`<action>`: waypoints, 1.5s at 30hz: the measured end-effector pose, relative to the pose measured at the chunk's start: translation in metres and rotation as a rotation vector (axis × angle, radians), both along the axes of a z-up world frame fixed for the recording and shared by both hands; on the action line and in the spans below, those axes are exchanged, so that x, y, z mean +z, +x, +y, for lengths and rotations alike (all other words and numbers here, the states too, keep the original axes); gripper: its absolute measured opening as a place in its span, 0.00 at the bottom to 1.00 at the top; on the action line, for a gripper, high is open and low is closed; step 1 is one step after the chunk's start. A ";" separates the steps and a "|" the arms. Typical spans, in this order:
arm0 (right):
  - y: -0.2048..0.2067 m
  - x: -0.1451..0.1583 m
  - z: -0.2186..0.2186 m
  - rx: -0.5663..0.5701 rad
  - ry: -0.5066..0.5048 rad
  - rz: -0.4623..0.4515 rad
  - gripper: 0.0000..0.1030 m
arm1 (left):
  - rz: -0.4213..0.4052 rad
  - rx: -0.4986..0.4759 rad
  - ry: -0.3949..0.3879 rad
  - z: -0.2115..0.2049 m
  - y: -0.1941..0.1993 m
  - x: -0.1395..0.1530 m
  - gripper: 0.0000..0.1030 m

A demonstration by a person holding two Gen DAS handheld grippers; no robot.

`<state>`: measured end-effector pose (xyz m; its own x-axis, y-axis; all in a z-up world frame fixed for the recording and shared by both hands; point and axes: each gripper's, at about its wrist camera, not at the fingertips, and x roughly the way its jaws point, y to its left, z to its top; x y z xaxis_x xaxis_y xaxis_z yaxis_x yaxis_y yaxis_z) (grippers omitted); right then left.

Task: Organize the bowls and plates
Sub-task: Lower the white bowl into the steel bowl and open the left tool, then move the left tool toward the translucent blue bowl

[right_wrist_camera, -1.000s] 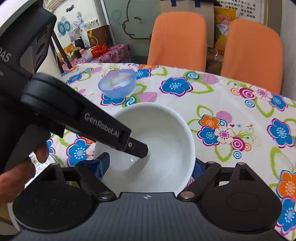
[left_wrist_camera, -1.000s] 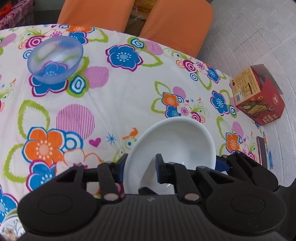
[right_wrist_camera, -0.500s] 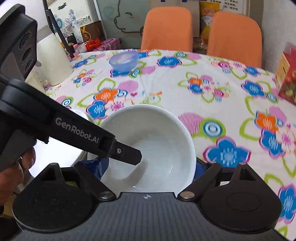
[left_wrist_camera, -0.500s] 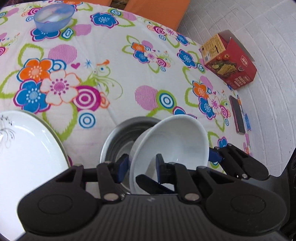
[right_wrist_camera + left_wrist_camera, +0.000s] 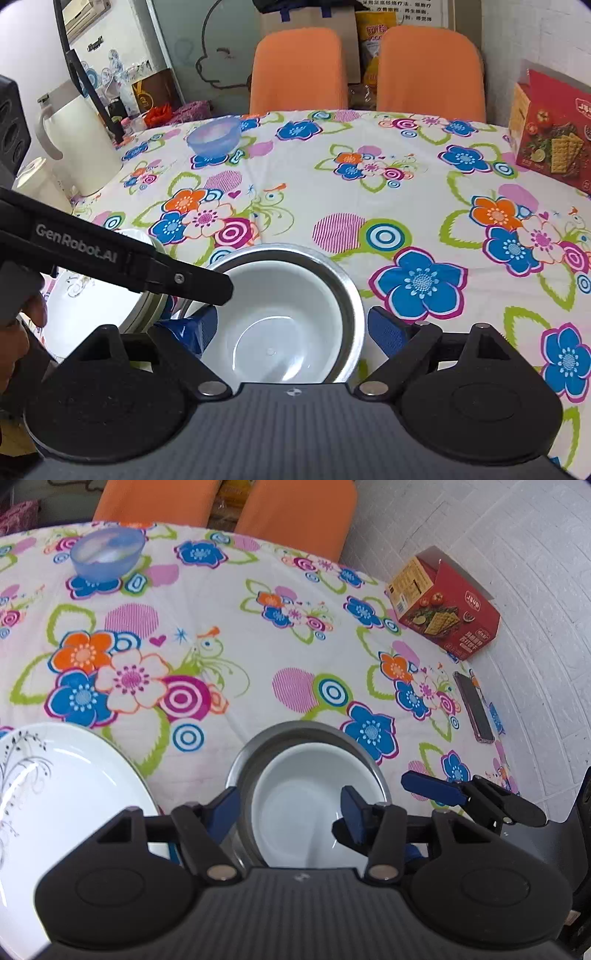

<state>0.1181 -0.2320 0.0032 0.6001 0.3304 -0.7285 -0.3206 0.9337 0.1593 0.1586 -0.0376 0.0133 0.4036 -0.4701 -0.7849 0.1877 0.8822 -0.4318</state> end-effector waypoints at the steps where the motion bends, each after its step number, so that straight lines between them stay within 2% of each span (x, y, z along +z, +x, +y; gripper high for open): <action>1: -0.002 0.001 -0.002 -0.014 0.005 -0.017 0.74 | -0.021 0.003 0.012 0.002 -0.003 0.003 0.48; 4: -0.007 0.001 -0.007 -0.047 0.057 -0.058 0.74 | -0.071 0.005 0.026 0.005 -0.008 0.007 0.49; 8: -0.002 -0.004 -0.005 -0.058 0.147 -0.041 0.74 | -0.133 0.022 0.100 0.010 -0.011 0.011 0.49; 14: 0.022 -0.001 0.005 -0.062 0.193 0.004 0.74 | -0.150 0.063 0.127 0.034 -0.002 0.014 0.52; 18: 0.039 0.005 0.013 -0.130 0.232 0.019 0.74 | -0.165 0.101 0.148 0.053 0.008 0.014 0.53; 22: 0.056 0.006 0.026 -0.075 0.277 -0.013 0.74 | -0.171 0.138 0.163 0.076 0.021 0.012 0.54; 24: 0.072 0.000 0.033 -0.074 0.298 0.033 0.75 | -0.169 0.158 0.170 0.087 0.030 0.009 0.55; 26: 0.091 -0.011 0.040 -0.068 0.312 0.142 0.75 | -0.166 0.174 0.182 0.098 0.038 0.006 0.55; 27: 0.099 -0.016 0.044 -0.051 0.310 0.171 0.74 | -0.163 0.181 0.186 0.102 0.042 0.003 0.55; 30: 0.116 -0.017 0.060 -0.044 0.217 0.160 0.74 | -0.143 0.194 0.194 0.119 0.056 -0.004 0.55; 35: 0.148 0.002 0.085 0.005 0.136 0.079 0.75 | -0.143 0.270 0.176 0.160 0.084 -0.003 0.55; 40: 0.190 0.007 0.121 0.051 0.068 0.036 0.75 | -0.122 0.375 0.121 0.199 0.123 -0.004 0.55; 45: 0.234 0.007 0.158 0.100 0.028 -0.012 0.75 | -0.112 0.419 0.065 0.209 0.173 -0.008 0.55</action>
<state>0.3521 -0.0740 0.0102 0.5716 0.4093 -0.7112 -0.4143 0.8921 0.1804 0.3316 0.1714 0.0048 0.6335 -0.1988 -0.7478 -0.1497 0.9167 -0.3705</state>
